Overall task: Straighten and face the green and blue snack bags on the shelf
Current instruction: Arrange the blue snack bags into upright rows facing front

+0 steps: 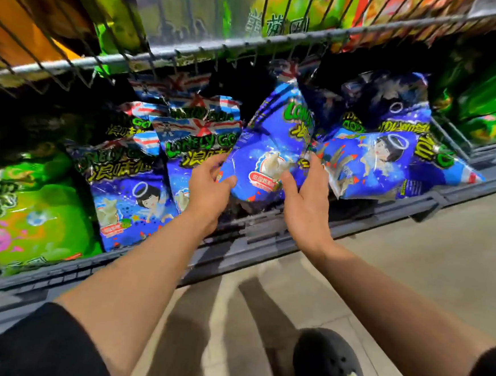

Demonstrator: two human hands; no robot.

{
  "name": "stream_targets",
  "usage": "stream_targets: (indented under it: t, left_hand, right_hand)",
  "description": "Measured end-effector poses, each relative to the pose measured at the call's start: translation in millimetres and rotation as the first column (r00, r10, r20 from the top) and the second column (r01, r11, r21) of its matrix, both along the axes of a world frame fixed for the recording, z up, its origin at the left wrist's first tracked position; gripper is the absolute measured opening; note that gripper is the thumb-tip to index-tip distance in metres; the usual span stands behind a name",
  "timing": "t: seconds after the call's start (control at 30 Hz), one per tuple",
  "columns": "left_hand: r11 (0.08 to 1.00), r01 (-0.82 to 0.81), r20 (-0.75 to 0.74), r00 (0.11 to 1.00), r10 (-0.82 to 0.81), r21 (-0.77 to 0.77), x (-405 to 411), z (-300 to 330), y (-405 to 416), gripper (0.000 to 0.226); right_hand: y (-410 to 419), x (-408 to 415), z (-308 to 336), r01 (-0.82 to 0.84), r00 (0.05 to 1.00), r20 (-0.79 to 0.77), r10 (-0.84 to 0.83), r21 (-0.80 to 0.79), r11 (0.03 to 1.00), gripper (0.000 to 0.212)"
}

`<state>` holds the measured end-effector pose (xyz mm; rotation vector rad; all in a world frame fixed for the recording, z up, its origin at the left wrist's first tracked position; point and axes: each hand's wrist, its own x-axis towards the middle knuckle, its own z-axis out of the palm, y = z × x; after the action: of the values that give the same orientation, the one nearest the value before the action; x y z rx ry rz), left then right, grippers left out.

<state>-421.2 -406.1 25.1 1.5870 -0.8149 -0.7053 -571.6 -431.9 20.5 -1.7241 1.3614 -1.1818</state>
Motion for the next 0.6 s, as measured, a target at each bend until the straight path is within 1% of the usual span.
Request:
stream_targets:
  t: [0.07, 0.1, 0.17, 0.23, 0.27, 0.33, 0.4, 0.43, 0.5, 0.6]
  left_hand:
    - [0.999, 0.031, -0.177, 0.983, -0.038, -0.041, 13.2, 3.7, 14.9, 0.044]
    - [0.997, 0.062, -0.25, 0.966, -0.073, -0.051, 18.7, 6.6, 23.0, 0.042]
    - [0.988, 0.139, -0.343, 0.926, -0.155, -0.073, 26.5, 10.2, 36.8, 0.041]
    - [0.98, 0.176, -0.392, 0.898, -0.198, -0.092, 31.2, 10.6, 43.6, 0.042]
    - [0.979, 0.18, -0.396, 0.895, -0.204, -0.096, 32.3, 10.7, 45.6, 0.043]
    - [0.975, 0.198, -0.403, 0.888, -0.223, -0.103, 32.4, 12.1, 49.9, 0.044]
    - [0.97, 0.224, -0.399, 0.884, -0.245, -0.098, 32.0, 15.5, 53.4, 0.043]
    - [0.969, 0.232, -0.385, 0.89, -0.246, -0.084, 32.0, 17.0, 54.5, 0.042]
    - [0.969, 0.244, -0.308, 0.919, -0.245, -0.041, 31.8, 22.8, 55.6, 0.035]
    - [0.965, 0.263, -0.108, 0.959, -0.262, -0.001, 31.0, 32.2, 53.1, 0.017]
  right_hand:
    - [-7.0, 3.3, 1.9, 0.044, 0.998, 0.042, -0.045, 0.028, 0.999, 0.066]
    - [-10.4, 5.4, 3.8, 0.035, 0.994, 0.105, -0.042, 0.068, 0.997, 0.073]
    - [-16.4, 10.8, 5.8, -0.037, 0.953, 0.304, -0.018, 0.174, 0.984, 0.088]
    - [-21.5, 14.1, 5.7, -0.161, 0.842, 0.539, -0.015, 0.277, 0.947, 0.084]
    - [-21.3, 15.2, 8.0, -0.233, 0.791, 0.611, -0.005, 0.31, 0.922, 0.076]
    - [-19.8, 16.5, 10.1, -0.377, 0.736, 0.676, 0.029, 0.375, 0.847, 0.057]
    - [-21.0, 17.6, 9.5, -0.442, 0.706, 0.707, 0.043, 0.393, 0.806, 0.05]
    - [-21.6, 18.5, 10.2, -0.447, 0.704, 0.708, 0.049, 0.389, 0.806, 0.049]
    - [-22.2, 23.4, 15.6, -0.436, 0.726, 0.684, 0.07, 0.379, 0.816, 0.049]
    - [-23.9, 29.5, 21.3, -0.33, 0.798, 0.603, 0.007, 0.428, 0.842, 0.053]
